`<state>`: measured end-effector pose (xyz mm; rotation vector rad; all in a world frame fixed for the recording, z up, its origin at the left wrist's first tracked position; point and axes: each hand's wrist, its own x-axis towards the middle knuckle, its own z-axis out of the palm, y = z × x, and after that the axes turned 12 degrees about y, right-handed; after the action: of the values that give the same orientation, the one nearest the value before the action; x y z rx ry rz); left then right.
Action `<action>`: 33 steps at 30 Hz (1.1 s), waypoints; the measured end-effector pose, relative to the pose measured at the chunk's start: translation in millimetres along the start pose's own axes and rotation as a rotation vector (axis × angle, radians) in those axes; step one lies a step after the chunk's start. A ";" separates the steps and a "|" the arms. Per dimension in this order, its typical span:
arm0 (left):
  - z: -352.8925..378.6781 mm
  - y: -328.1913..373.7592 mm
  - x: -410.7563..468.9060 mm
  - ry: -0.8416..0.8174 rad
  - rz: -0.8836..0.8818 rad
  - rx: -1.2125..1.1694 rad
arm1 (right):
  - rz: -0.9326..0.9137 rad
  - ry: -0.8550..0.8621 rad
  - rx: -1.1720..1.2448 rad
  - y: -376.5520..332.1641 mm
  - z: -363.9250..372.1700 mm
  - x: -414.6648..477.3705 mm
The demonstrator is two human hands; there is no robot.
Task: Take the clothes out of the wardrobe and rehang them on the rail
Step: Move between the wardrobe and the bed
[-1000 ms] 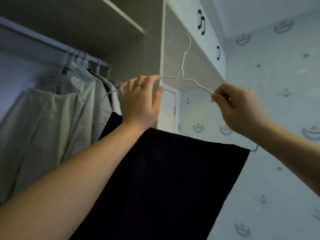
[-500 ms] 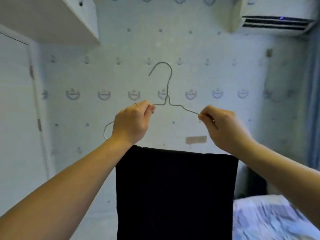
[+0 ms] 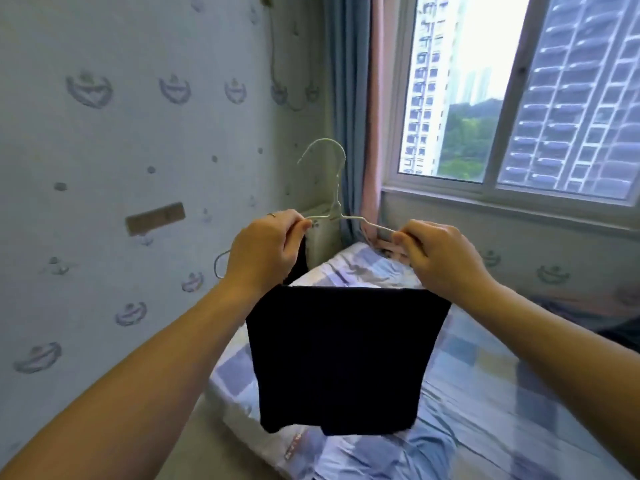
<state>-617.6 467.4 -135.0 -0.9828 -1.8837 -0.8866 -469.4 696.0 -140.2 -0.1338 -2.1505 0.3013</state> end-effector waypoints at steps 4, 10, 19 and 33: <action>88.5 23.8 -6.3 -0.100 0.043 -0.220 | 0.184 -0.010 -0.165 57.1 -17.7 -42.4; 199.4 87.9 -41.5 -0.303 0.107 -0.544 | 0.463 -0.037 -0.368 121.1 -63.4 -124.1; 284.9 203.9 -78.1 -0.583 0.192 -0.862 | 0.716 -0.029 -0.574 155.4 -154.9 -207.6; 415.3 353.0 -188.4 -1.000 0.040 -0.746 | 1.040 -0.345 -0.590 316.3 -220.1 -330.6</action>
<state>-381.2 920.2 -402.7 -2.2166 -2.3201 -1.2395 -107.3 967.9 -370.0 -1.6535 -2.2658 0.2648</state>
